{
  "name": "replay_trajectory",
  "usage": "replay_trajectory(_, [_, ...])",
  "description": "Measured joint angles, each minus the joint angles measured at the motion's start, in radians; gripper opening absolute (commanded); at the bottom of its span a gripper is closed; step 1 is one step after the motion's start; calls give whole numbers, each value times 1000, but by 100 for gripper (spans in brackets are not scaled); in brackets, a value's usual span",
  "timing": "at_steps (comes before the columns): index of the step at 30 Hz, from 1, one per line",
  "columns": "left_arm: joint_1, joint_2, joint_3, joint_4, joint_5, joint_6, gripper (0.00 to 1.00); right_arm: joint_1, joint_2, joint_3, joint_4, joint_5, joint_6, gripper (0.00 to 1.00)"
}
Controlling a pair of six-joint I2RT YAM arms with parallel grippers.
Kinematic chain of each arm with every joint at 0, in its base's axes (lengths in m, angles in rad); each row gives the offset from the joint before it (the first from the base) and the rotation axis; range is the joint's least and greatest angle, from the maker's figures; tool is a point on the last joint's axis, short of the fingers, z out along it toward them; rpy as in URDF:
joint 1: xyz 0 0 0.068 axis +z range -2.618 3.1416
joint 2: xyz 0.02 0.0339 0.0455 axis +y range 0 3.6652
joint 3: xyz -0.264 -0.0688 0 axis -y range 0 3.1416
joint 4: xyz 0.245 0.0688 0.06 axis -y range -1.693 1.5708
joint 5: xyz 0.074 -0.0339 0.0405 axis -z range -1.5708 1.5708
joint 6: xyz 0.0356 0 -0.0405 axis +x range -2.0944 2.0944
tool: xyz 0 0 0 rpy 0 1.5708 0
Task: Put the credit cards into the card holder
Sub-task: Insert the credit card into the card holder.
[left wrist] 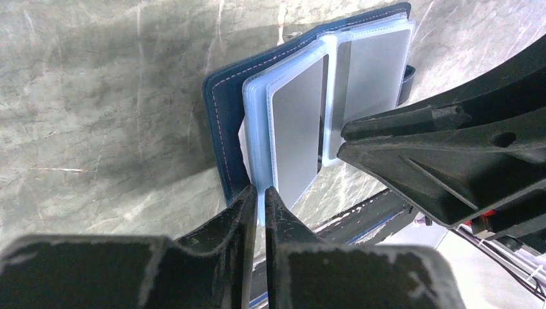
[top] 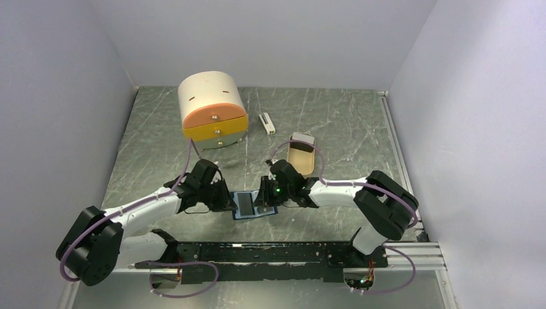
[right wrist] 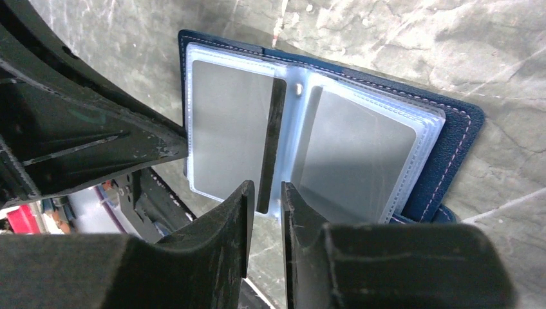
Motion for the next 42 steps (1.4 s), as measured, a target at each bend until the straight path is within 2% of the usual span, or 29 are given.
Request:
replay_trajectory(21, [-43,105,111,-2,0,12,17,-5,18,-38,55,21,-33,24])
replay_trajectory(29, [-50,105,107,69,53,7,22,-12,18,-55,89,15,-32,24])
replay_trajectory(31, [-50,104,95,113,76,0,22,-20,18,-65,103,8,-29,24])
replay_trajectory(36, [-51,104,82,156,95,-9,9,-28,5,-79,114,1,-29,24])
replay_trajectory(42, [-53,87,81,164,94,-8,9,-46,-51,-89,92,5,-31,28])
